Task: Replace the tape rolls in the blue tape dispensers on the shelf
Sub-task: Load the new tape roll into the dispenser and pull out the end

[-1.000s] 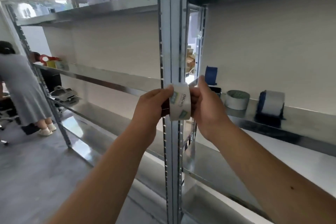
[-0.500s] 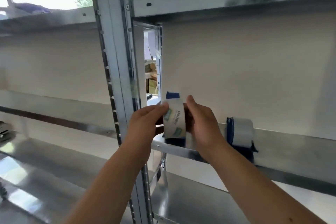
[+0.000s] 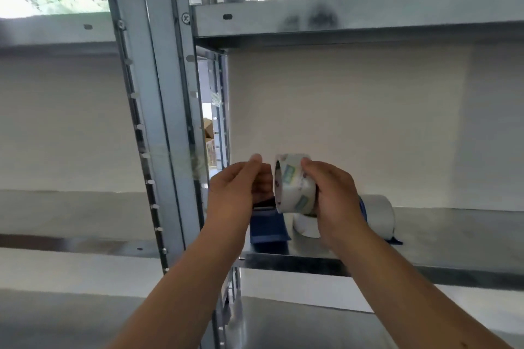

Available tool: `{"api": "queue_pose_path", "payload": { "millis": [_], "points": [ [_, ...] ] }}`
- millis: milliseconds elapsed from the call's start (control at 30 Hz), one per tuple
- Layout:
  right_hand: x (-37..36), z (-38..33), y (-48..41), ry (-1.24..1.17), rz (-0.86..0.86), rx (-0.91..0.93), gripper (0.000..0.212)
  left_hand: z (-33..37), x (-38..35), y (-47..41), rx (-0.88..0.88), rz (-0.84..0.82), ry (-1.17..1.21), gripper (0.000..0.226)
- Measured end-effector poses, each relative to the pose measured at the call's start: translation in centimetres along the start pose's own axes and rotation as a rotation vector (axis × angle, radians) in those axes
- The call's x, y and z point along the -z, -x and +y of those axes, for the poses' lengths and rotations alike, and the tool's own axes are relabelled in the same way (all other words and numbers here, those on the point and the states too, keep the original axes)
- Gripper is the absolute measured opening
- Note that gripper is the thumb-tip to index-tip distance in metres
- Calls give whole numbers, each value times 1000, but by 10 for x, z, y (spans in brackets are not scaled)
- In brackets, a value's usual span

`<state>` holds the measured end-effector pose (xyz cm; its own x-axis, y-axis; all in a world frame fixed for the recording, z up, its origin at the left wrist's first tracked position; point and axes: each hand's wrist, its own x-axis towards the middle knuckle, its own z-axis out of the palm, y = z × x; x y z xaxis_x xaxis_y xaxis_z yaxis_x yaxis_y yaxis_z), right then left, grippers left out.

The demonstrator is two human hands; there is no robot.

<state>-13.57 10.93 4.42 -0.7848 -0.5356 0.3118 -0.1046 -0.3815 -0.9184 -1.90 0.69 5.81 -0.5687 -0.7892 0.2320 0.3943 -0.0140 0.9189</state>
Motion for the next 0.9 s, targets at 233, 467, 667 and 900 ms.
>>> {"api": "queue_pose_path", "payload": {
  "millis": [233,467,667,900],
  "points": [
    [-5,17,-13,59,226,-104,34,-28,5,-16,-214,127,-222,17],
    [-26,27,-23,62,265,-111,42,-44,-2,-35,-144,124,-201,43],
    [-41,33,-34,100,300,-74,43,-46,-8,-44,-17,120,-165,47],
    [-54,28,-34,44,277,-203,41,-45,-4,-43,16,98,-102,40]
  ]
}}
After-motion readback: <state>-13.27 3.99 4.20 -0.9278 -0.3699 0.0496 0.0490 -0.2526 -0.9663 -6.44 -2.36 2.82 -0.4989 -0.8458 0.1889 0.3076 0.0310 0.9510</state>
